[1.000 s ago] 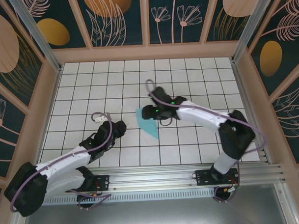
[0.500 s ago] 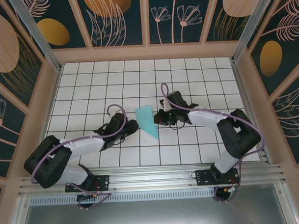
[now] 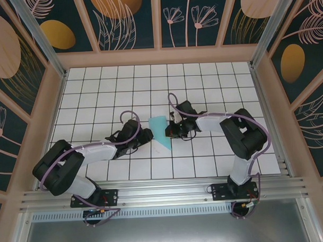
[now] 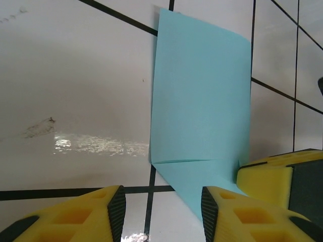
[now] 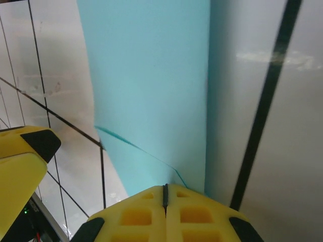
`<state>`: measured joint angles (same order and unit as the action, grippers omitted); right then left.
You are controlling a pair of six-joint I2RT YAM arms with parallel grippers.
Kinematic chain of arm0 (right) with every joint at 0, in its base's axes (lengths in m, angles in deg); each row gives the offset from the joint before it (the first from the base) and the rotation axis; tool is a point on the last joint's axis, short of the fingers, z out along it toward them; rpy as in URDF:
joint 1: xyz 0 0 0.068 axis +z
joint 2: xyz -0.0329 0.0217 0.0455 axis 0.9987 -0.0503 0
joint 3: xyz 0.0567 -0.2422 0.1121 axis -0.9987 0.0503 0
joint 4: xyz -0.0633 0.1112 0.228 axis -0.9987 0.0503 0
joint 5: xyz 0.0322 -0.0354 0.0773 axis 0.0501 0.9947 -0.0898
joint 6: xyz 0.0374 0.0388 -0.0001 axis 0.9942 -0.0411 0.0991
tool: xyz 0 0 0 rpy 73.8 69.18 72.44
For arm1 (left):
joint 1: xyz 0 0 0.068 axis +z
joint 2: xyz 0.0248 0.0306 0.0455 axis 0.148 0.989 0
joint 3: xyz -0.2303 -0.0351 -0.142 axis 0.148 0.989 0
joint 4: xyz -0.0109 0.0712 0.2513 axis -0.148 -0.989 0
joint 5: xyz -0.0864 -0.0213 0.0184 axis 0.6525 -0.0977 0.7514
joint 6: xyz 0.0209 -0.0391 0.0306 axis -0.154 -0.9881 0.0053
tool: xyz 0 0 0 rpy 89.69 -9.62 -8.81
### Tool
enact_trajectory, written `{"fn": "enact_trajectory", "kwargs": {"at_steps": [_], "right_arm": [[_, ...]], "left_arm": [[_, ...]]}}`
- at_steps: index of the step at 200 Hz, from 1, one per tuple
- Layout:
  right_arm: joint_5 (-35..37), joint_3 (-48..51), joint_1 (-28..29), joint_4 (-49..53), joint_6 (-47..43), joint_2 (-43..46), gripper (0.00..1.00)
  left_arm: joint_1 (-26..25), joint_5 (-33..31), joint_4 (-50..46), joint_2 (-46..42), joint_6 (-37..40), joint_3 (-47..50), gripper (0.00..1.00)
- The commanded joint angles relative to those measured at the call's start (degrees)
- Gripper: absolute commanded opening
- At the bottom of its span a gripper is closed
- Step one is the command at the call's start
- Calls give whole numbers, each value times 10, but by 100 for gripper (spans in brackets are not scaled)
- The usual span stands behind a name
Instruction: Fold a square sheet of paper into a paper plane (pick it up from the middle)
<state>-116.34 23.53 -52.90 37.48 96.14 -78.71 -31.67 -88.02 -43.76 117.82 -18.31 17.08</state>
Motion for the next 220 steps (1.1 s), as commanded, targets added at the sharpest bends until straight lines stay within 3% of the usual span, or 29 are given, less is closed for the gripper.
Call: {"fn": "enact_trajectory", "kwargs": {"at_steps": [1,92,164,220], "right_arm": [[-18,23,-13,-39,-2,-4,6],[-59,105,-45,-140,41,11,8],[-72,134,-57,-181,59,7,9],[-78,151,-60,-207,70,-1,9]], "left_arm": [[1,23,27,14,-8,-18,49],[1,90,123,75,-56,-37,53],[1,51,89,80,-81,-38,60],[0,77,125,118,-91,-53,59]]}}
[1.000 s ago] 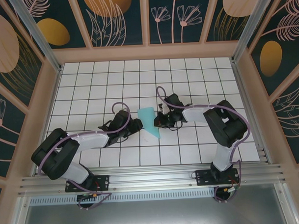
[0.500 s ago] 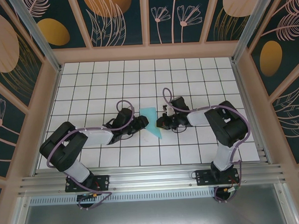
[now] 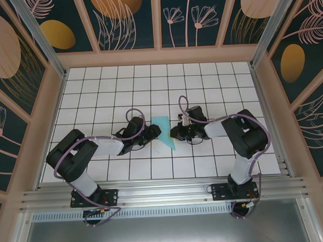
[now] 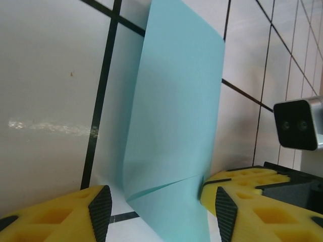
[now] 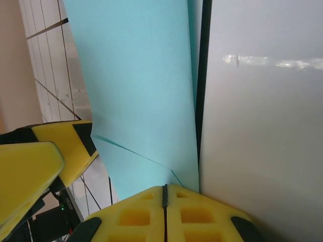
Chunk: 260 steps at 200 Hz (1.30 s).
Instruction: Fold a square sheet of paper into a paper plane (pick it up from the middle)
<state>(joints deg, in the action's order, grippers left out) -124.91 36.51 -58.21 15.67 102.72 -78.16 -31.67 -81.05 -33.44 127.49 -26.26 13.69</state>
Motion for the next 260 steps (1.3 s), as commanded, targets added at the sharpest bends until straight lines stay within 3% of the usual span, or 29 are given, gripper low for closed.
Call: {"fn": "enact_trajectory", "kwargs": {"at_steps": [1,46,163,260], "right_arm": [[8,21,-7,11,4,-7,9],[4,23,-11,8,1,-11,9],[2,25,-12,-13,16,-3,17],[18,14,-12,29,-16,80,42]], "left_arm": [[0,8,23,22,-12,-19,59],[0,31,62,54,-20,-29,51],[1,17,41,38,-3,-37,3],[1,8,24,21,-7,-38,0]]}}
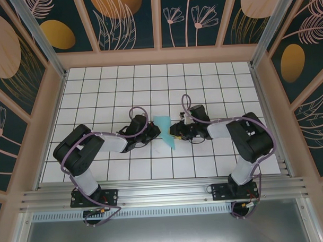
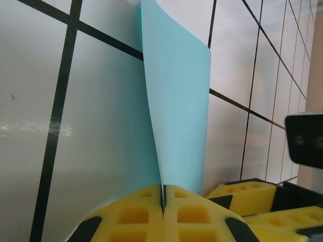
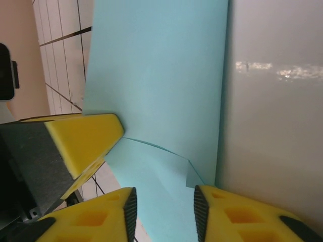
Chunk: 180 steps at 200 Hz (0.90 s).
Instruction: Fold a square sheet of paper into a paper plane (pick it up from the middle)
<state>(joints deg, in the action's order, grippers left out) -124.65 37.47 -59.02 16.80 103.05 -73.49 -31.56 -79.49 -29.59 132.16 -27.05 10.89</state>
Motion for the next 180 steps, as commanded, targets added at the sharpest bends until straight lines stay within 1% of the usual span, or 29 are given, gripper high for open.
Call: {"fn": "enact_trajectory", "kwargs": {"at_steps": [1,18,50,74,89,104,125,138,155,180], "right_arm": [[16,5,-4,17,-20,34,43],[25,7,-4,24,-26,46,48],[60,23,-4,29,-29,85,51],[80,35,-4,31,-36,117,50],[108,47,-2,28,-48,147,48],[137,65,-1,20,-69,176,48],[158,85,2,13,-116,210,48],[183,97,12,16,-142,228,48],[215,124,29,-13,-177,250,48],[262,148,92,-48,-239,258,49]], "left_arm": [[-1,-7,-16,-27,1,-10,0],[-1,-10,-20,-31,4,-11,0],[-1,-6,-20,-30,4,-10,0],[-1,-4,-14,-30,3,-8,0],[0,-4,-11,-30,1,-7,0],[0,-5,-10,-30,0,-7,0],[-1,-4,-13,-31,0,-11,0],[-1,-1,-14,-31,-1,-14,0],[-1,5,-16,-32,-6,-18,0],[-1,5,-28,-33,-6,-24,0]]}}
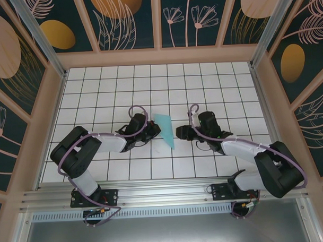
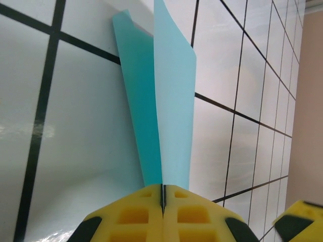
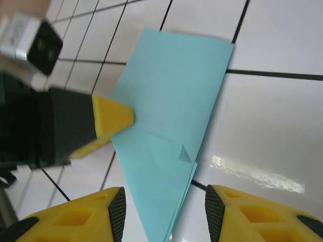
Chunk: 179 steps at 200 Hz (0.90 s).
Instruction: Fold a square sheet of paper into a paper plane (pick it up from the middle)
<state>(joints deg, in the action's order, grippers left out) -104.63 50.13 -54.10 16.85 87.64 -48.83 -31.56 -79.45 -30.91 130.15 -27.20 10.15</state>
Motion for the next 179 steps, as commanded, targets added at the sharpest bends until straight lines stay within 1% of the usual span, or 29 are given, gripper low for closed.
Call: {"fn": "enact_trajectory", "kwargs": {"at_steps": [1,11,27,53,68,107,130,159,169,179], "right_arm": [[63,23,46,-49,-87,11,49],[79,24,73,-61,-122,5,49],[110,29,105,-82,-151,-12,49],[148,34,142,-120,-179,-42,49],[190,33,167,-135,-201,-63,49],[231,7,209,-139,-237,-109,48],[312,-4,228,-134,-250,-131,47],[318,-12,229,-146,-264,-153,38],[316,-13,231,-152,-266,-159,37],[322,-16,232,-153,-267,-164,33]], "left_arm": [[0,5,-16,-13,-4,-17,0],[0,4,-24,-15,-1,-20,0],[-1,3,-40,-16,2,-26,0],[-1,5,-47,-14,1,-30,0],[0,10,-47,-9,-1,-32,0],[0,10,-48,-5,-1,-36,0],[-1,12,-47,-5,-1,-37,0],[-1,11,-46,-4,-4,-36,0],[-1,11,-46,-3,-4,-36,0],[-1,11,-46,-4,-5,-35,0]]}}
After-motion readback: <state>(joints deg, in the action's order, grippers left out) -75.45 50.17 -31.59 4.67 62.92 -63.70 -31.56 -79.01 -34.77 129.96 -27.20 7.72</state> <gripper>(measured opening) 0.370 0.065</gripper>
